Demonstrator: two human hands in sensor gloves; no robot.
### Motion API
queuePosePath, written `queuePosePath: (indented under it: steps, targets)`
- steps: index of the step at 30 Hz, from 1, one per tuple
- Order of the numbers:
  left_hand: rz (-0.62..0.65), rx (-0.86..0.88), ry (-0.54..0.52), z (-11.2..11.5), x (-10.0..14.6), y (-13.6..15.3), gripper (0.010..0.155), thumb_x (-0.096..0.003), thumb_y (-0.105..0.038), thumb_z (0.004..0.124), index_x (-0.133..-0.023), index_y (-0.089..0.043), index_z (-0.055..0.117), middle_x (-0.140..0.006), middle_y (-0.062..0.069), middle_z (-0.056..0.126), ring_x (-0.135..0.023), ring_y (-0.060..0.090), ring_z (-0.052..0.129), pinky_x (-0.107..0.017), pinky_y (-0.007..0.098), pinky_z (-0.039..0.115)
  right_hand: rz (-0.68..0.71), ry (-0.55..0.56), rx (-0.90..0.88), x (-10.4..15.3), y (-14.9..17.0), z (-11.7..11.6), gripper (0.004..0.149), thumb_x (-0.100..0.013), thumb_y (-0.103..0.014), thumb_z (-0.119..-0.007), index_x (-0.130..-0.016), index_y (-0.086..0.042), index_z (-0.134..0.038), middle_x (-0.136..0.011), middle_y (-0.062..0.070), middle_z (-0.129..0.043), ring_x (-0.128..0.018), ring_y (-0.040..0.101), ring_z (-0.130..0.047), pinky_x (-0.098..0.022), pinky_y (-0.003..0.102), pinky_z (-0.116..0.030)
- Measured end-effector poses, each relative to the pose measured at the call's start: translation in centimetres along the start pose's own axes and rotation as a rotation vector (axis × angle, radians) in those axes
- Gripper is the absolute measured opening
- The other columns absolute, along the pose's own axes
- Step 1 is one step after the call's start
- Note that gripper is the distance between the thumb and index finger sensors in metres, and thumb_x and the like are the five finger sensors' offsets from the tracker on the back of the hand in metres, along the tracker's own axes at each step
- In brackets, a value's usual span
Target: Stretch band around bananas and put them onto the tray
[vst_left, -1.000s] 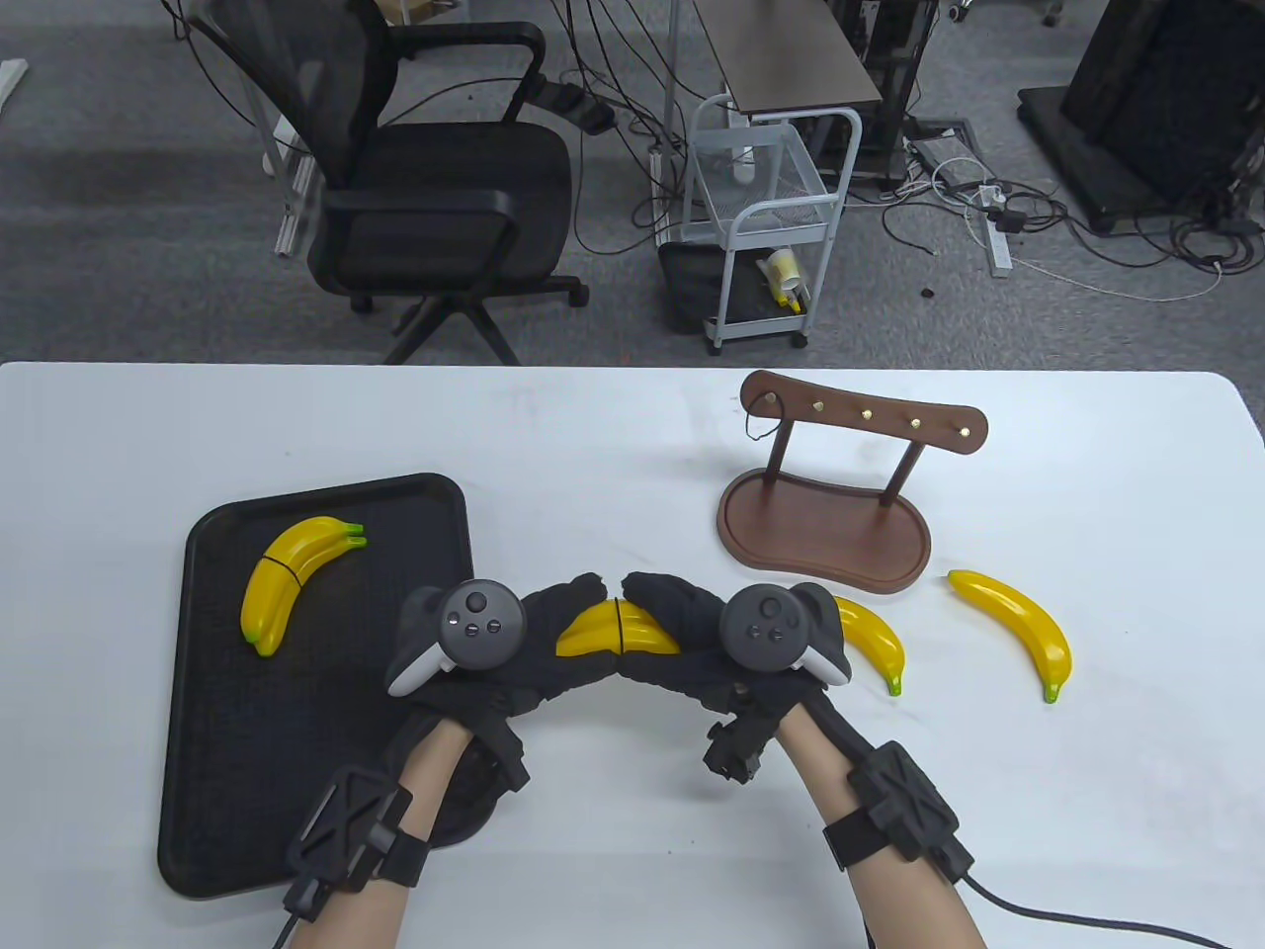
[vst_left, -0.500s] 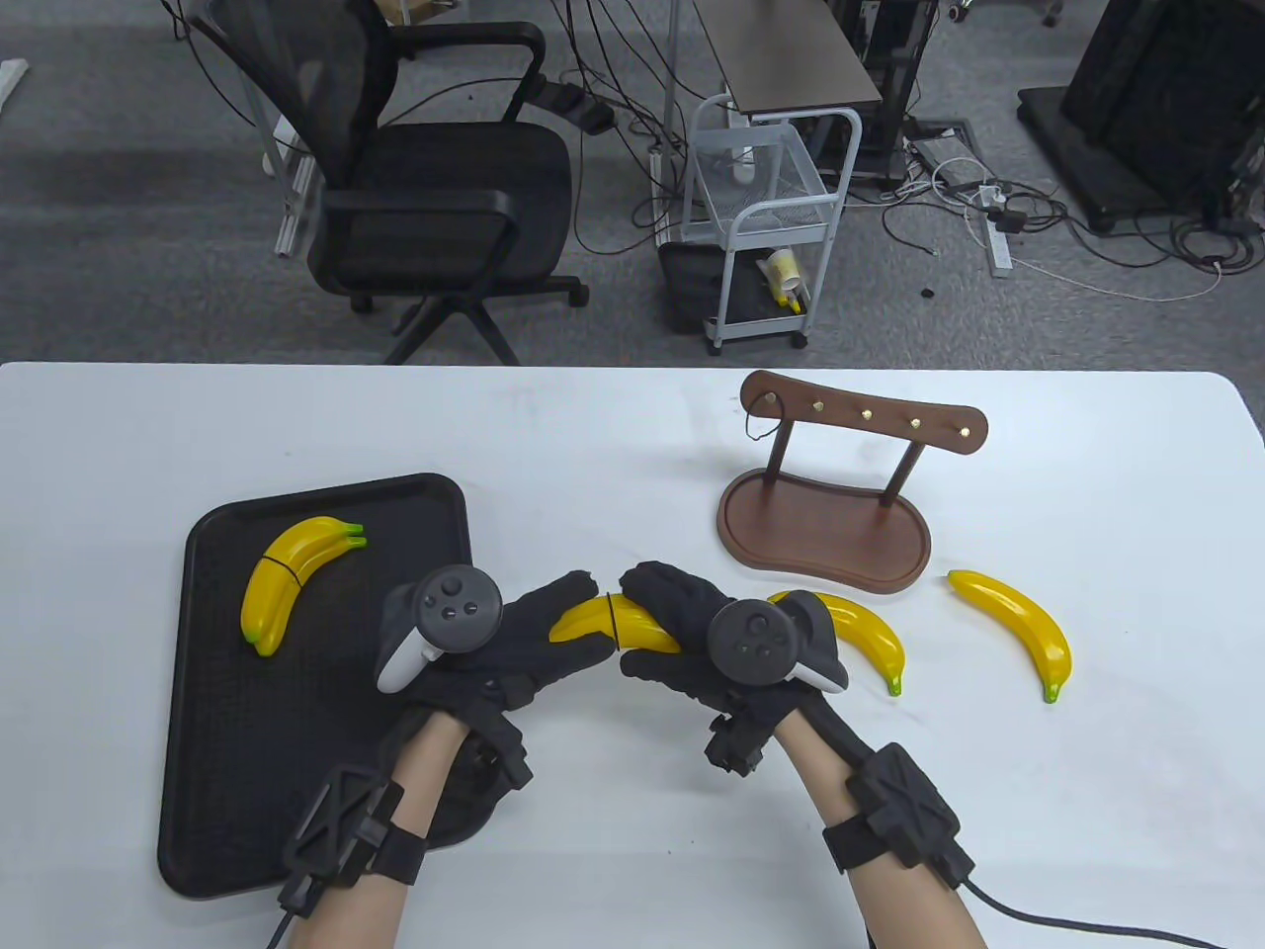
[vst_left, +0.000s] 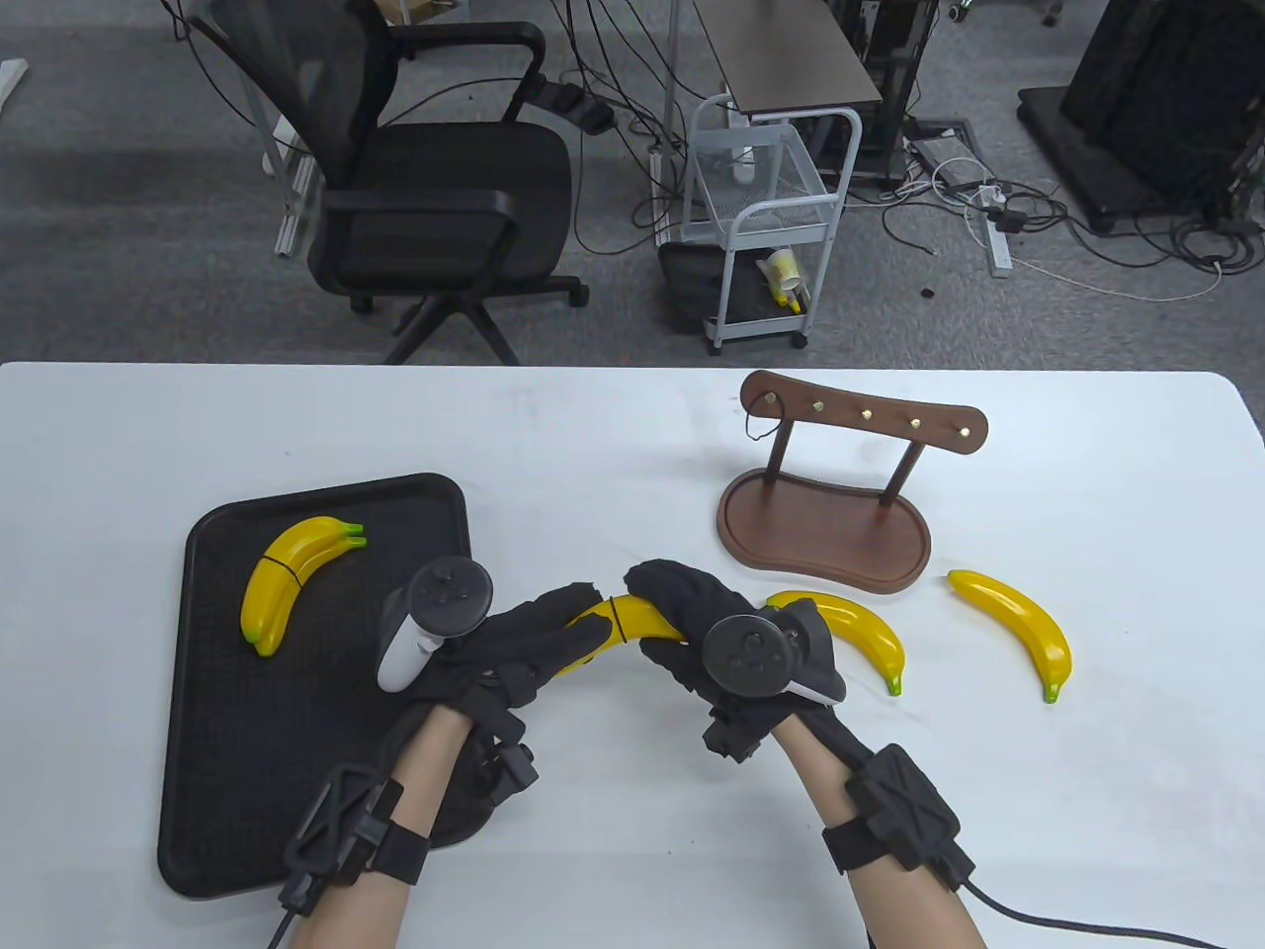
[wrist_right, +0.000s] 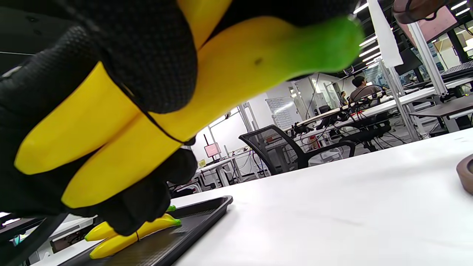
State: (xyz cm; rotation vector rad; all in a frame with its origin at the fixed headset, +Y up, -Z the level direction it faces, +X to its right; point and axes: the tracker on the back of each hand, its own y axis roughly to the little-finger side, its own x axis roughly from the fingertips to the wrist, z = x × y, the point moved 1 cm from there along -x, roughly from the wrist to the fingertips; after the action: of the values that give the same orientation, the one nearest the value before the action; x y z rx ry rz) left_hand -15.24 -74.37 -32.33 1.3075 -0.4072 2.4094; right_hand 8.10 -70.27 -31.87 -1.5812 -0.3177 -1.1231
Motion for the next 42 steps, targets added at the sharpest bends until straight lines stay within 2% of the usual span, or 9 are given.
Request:
queuePosePath:
  steps: [6, 10, 24, 36, 42]
  targets:
    - [0.008, -0.022, 0.004, 0.1, 0.0, -0.4, 0.079, -0.0588, -0.062, 0.065, -0.116, -0.010, 0.049, -0.117, 0.020, 0.065, -0.095, 0.045, 0.082, -0.070, 0.058, 0.067, -0.009, 0.006, -0.009, 0.0, 0.2, 0.1, 0.068, -0.046, -0.029, -0.093, -0.104, -0.016, -0.060, -0.104, 0.009, -0.073, -0.090, 0.033, -0.083, -0.062, 0.048, -0.077]
    - [0.031, -0.094, -0.036, -0.1, 0.3, -1.2, 0.074, -0.0593, -0.060, 0.065, -0.115, -0.014, 0.050, -0.119, 0.017, 0.062, -0.099, 0.044, 0.078, -0.073, 0.057, 0.064, -0.024, 0.009, -0.022, -0.1, 0.3, 0.2, 0.068, -0.045, -0.030, -0.093, -0.104, -0.016, -0.062, -0.103, 0.010, -0.075, -0.089, 0.033, -0.084, -0.062, 0.047, -0.078]
    - [0.109, -0.512, -0.207, 0.4, 1.2, -4.1, 0.067, -0.0567, -0.056, 0.074, -0.113, -0.027, 0.052, -0.119, 0.003, 0.065, -0.104, 0.032, 0.079, -0.079, 0.048, 0.065, -0.123, -0.021, -0.093, -0.2, 1.4, 0.2, 0.068, -0.046, -0.030, -0.093, -0.104, -0.013, -0.063, -0.102, 0.013, -0.076, -0.088, 0.035, -0.085, -0.060, 0.048, -0.079]
    - [0.096, -0.703, -0.231, 1.4, 1.1, -4.6, 0.071, -0.0543, -0.048, 0.084, -0.113, -0.025, 0.051, -0.115, 0.001, 0.070, -0.100, 0.028, 0.084, -0.078, 0.046, 0.069, -0.178, -0.069, -0.156, -0.3, 1.7, -0.4, 0.067, -0.045, -0.030, -0.094, -0.103, -0.011, -0.066, -0.100, 0.015, -0.079, -0.085, 0.036, -0.087, -0.058, 0.049, -0.080]
    - [0.086, -0.706, -0.259, 1.4, 1.1, -4.6, 0.068, -0.0561, -0.045, 0.084, -0.112, -0.022, 0.052, -0.113, 0.001, 0.073, -0.098, 0.027, 0.086, -0.077, 0.045, 0.070, -0.180, -0.091, -0.186, -0.3, 1.8, -0.6, 0.068, -0.047, -0.031, -0.091, -0.105, -0.011, -0.062, -0.102, 0.016, -0.075, -0.087, 0.037, -0.084, -0.059, 0.049, -0.078]
